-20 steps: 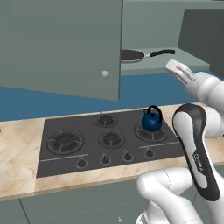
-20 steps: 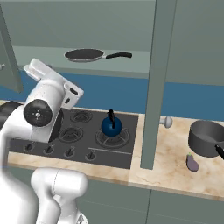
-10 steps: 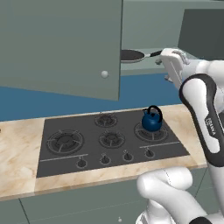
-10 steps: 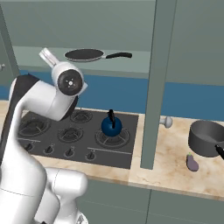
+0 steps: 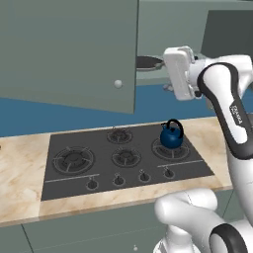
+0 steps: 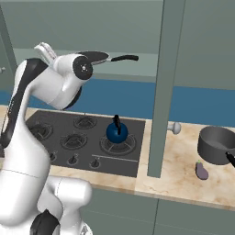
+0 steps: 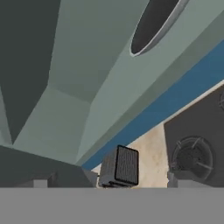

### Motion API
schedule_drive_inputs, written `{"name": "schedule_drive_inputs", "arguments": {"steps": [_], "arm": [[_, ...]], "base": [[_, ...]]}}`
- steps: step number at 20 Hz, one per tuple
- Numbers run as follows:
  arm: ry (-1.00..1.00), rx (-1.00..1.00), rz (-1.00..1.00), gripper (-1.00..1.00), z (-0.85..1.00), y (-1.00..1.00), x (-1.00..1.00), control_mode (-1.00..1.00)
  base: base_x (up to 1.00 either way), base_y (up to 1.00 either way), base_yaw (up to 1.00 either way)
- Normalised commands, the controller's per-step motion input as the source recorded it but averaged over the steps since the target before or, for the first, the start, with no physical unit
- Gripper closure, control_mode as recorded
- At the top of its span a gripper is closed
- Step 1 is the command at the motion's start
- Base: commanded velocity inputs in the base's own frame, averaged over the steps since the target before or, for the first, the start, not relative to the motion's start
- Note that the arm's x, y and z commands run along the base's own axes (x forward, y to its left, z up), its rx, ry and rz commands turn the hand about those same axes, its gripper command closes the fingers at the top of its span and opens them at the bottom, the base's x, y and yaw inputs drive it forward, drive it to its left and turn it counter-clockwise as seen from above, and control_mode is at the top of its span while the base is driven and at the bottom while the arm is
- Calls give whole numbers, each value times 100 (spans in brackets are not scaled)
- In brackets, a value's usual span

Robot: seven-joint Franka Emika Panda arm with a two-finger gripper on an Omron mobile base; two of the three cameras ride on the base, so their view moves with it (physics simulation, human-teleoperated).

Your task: Pick the pan from the cabinet and place it on the stove. Then turn on the stove burner for the pan.

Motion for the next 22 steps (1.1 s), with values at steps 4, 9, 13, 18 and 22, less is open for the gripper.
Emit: {"name": "schedule_drive_inputs", "arguments": {"steps": [4, 9, 13, 18, 22], "arm": [[13, 10, 21, -100, -5, 57, 22, -100], [9, 10, 20, -100, -1, 56, 8, -100], [6, 7, 19, -100, 0, 64, 0, -100], [1, 1, 16, -100, 0, 70, -24, -100], [0, -2, 17, -100, 0, 79, -73, -100]], "base": [[0, 0, 0], [0, 0, 0], [0, 0, 0], [0, 0, 0], [0, 0, 0]]}}
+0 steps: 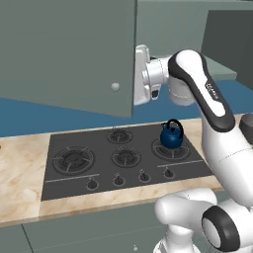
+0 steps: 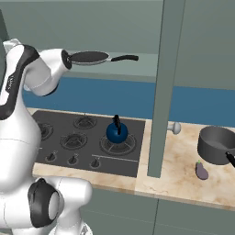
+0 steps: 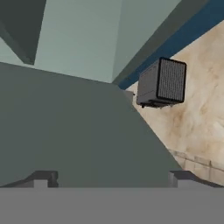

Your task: Pick the pan from the cabinet and place it on the stove. Then turn on the stove burner for the pan.

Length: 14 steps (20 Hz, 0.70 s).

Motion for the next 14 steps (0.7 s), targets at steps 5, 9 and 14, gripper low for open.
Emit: {"name": "schedule_drive_inputs", "arguments": {"steps": [5, 9, 14], "arm": [[0, -6, 20, -100, 0, 84, -91, -100], [-1, -6, 19, -100, 0, 91, -86, -100], [0, -6, 17, -100, 0, 99, -73, -100]], "base": [[0, 0, 0], [0, 0, 0], [0, 0, 0]]}}
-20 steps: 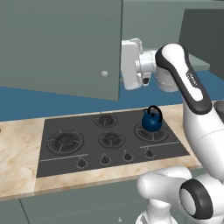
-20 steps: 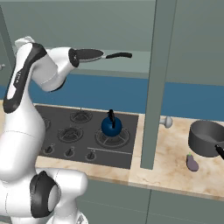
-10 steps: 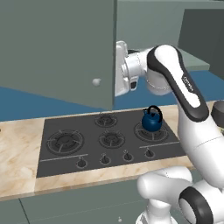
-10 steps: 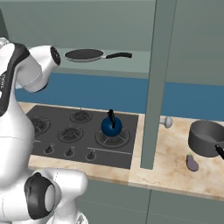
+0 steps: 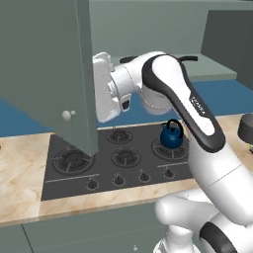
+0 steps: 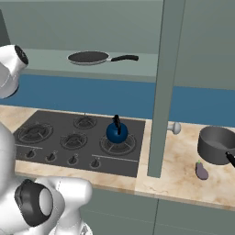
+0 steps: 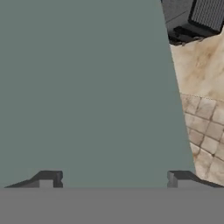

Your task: Pick the pan from the cabinet and place it on the stove. Then turn on the stove burner for the pan.

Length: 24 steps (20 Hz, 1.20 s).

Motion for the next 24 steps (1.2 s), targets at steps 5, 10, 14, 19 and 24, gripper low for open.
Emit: {"name": "schedule_drive_inputs", "arguments": {"steps": [5, 10, 14, 19, 24], "arm": [[3, -4, 10, -100, 0, 100, -12, -100], [8, -3, 6, -100, 0, 100, 0, -100], [9, -4, 6, -100, 0, 84, 0, -100], [3, -5, 1, -100, 0, 34, -2, -100], [-8, -11, 0, -100, 3, -3, -8, -100]], "base": [[0, 0, 0], [0, 0, 0], [0, 0, 0], [0, 0, 0], [0, 0, 0]]}}
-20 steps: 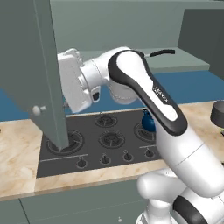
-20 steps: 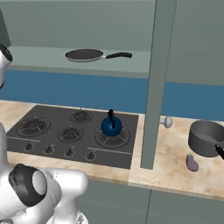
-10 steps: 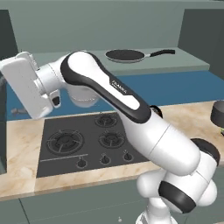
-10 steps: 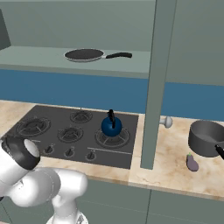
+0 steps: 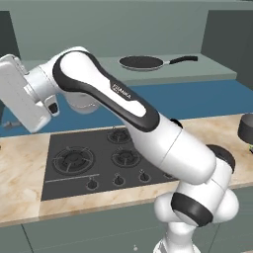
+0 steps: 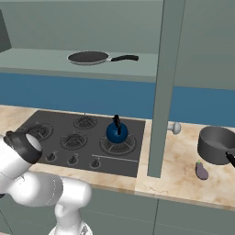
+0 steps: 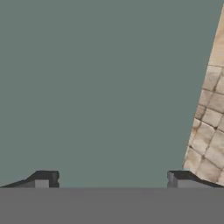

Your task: Pick the pan from the cabinet and place it on the stove. Then turn on the stove burner for the pan.

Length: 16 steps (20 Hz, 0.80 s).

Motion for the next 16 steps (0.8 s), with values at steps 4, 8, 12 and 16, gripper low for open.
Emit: {"name": "schedule_drive_inputs", "arguments": {"steps": [4, 8, 12, 16], "arm": [[-20, -11, -7, -100, 13, -47, -21, -100], [-20, -14, -22, -100, 8, -61, -29, -100], [-9, -9, -30, -100, 5, -76, -22, -100], [-1, -5, -38, -100, 0, -83, -6, -100]], "base": [[0, 0, 0], [0, 0, 0], [0, 0, 0], [0, 0, 0]]}}
